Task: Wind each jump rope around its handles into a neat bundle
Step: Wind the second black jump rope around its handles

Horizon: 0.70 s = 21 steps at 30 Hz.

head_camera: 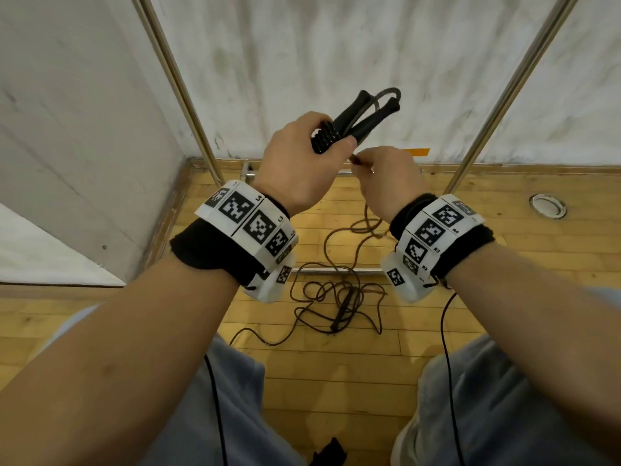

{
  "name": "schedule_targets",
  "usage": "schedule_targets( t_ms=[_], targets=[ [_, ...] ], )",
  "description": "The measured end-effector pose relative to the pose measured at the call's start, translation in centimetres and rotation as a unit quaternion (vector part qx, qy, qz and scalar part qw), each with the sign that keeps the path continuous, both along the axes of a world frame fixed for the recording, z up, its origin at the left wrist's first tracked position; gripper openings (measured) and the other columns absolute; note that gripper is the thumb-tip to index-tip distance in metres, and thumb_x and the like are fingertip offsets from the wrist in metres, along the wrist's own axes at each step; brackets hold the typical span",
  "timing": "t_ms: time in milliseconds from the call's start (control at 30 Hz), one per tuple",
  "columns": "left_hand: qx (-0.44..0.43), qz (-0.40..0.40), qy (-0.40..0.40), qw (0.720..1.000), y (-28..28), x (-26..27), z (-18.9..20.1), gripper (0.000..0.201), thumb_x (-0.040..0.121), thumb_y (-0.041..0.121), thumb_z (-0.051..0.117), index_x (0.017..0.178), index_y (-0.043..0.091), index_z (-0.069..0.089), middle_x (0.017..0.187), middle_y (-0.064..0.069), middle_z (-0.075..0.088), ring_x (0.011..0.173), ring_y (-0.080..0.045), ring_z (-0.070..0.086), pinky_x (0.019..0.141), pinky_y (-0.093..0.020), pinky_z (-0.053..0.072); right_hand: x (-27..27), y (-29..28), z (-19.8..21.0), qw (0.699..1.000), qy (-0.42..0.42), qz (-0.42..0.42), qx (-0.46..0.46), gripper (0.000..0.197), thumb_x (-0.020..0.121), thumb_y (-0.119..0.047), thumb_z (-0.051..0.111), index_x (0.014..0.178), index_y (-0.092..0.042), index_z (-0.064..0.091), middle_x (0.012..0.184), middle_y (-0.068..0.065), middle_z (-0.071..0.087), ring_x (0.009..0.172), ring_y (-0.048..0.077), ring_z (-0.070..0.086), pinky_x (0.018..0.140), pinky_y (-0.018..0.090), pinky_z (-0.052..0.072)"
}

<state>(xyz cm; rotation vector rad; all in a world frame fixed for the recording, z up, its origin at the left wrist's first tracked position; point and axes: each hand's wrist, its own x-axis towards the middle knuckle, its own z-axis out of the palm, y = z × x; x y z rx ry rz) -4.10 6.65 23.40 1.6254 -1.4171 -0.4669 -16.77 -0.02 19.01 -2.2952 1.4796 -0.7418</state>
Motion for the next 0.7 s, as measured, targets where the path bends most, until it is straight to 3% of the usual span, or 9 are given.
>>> schedule_targets(
  t_ms=[100, 200, 267, 367, 433, 500, 567, 633, 700],
  targets=[
    [0.004, -0.037, 0.058, 0.998, 0.3, -0.5, 0.4, 0.021, 0.091, 0.030, 0.059, 0.087, 0.012, 0.066, 0.067, -0.004, 0.062, 0.051, -0.013, 0.051, 0.053, -0.032, 0.043, 0.0, -0.3, 0.2, 0.991, -0.104, -0.007, 0.087, 0.028, 0.088, -0.021, 0.060, 0.116, -0.017, 0.062, 0.108, 0.002, 0.064, 0.091, 0.016, 0.059, 0.074, 0.025, 0.046],
    [0.007, -0.065, 0.119, 0.991, 0.8, -0.7, 0.9, 0.025, 0.093, 0.027, 0.058, 0.075, 0.011, 0.064, 0.063, -0.011, 0.061, 0.044, -0.019, 0.050, 0.044, -0.029, 0.042, 0.3, 0.4, 0.1, 0.969, -0.160, 0.067, 0.173, 0.014, 0.086, -0.036, 0.063, 0.087, -0.022, 0.065, 0.085, -0.002, 0.062, 0.076, 0.012, 0.055, 0.069, 0.027, 0.044],
    [0.009, -0.084, 0.141, 0.986, 1.1, -0.7, 1.3, 0.025, 0.093, 0.026, 0.058, 0.075, 0.009, 0.065, 0.063, -0.014, 0.061, 0.045, -0.022, 0.050, 0.042, -0.028, 0.042, 0.5, 1.0, -0.1, 0.943, -0.208, 0.118, 0.231, 0.021, 0.092, -0.035, 0.056, 0.075, -0.024, 0.063, 0.079, 0.001, 0.062, 0.076, 0.017, 0.055, 0.073, 0.037, 0.045],
    [0.015, -0.090, 0.164, 0.982, 1.4, 0.1, 1.7, 0.024, 0.094, 0.023, 0.058, 0.079, 0.007, 0.066, 0.063, -0.014, 0.061, 0.046, -0.024, 0.049, 0.042, -0.027, 0.041, 0.6, 1.2, -0.5, 0.937, -0.200, 0.142, 0.250, 0.028, 0.094, -0.043, 0.049, 0.076, -0.032, 0.068, 0.084, -0.014, 0.069, 0.090, 0.008, 0.060, 0.083, 0.033, 0.045],
    [0.012, -0.077, 0.176, 0.981, 1.5, 0.9, 1.9, 0.023, 0.094, 0.023, 0.058, 0.080, 0.006, 0.066, 0.061, -0.010, 0.060, 0.045, -0.023, 0.049, 0.043, -0.029, 0.042, 0.5, 0.9, -0.6, 0.939, -0.193, 0.144, 0.246, 0.027, 0.094, -0.046, 0.048, 0.086, -0.030, 0.069, 0.086, -0.014, 0.071, 0.094, 0.005, 0.062, 0.087, 0.033, 0.043],
    [0.001, -0.055, 0.167, 0.985, 1.5, 1.7, 2.1, 0.021, 0.094, 0.024, 0.058, 0.083, 0.009, 0.066, 0.063, -0.007, 0.061, 0.047, -0.022, 0.051, 0.047, -0.032, 0.045, 0.6, 0.7, -0.3, 0.933, -0.230, 0.134, 0.245, 0.023, 0.093, -0.039, 0.052, 0.084, -0.023, 0.065, 0.068, -0.009, 0.066, 0.074, 0.012, 0.064, 0.080, 0.036, 0.049],
    [-0.014, -0.024, 0.130, 0.991, 1.3, 2.6, 2.0, 0.016, 0.094, 0.026, 0.057, 0.090, 0.013, 0.066, 0.068, -0.005, 0.063, 0.052, -0.020, 0.056, 0.053, -0.035, 0.051, 0.7, 0.8, 0.4, 0.925, -0.281, 0.110, 0.232, 0.024, 0.090, -0.030, 0.060, 0.070, -0.018, 0.054, 0.053, -0.008, 0.048, 0.050, 0.013, 0.048, 0.058, 0.036, 0.050],
    [-0.024, 0.012, 0.062, 0.998, 0.8, 3.3, 1.6, 0.016, 0.094, 0.028, 0.055, 0.101, 0.015, 0.061, 0.078, -0.002, 0.063, 0.064, -0.019, 0.062, 0.062, -0.036, 0.054, 0.9, 1.1, 0.8, 0.924, -0.298, 0.101, 0.216, 0.030, 0.087, -0.027, 0.064, 0.063, -0.019, 0.049, 0.050, -0.009, 0.040, 0.043, 0.010, 0.036, 0.045, 0.028, 0.036],
    [-0.028, 0.053, -0.028, 0.998, 0.5, 3.8, 0.8, 0.025, 0.094, 0.033, 0.053, 0.112, 0.016, 0.054, 0.086, 0.004, 0.060, 0.076, -0.018, 0.061, 0.066, -0.031, 0.050, 1.2, 1.6, 1.1, 0.929, -0.283, 0.119, 0.208, 0.030, 0.090, -0.028, 0.060, 0.063, -0.018, 0.054, 0.050, -0.008, 0.042, 0.042, 0.009, 0.037, 0.043, 0.024, 0.034]
  ],
)
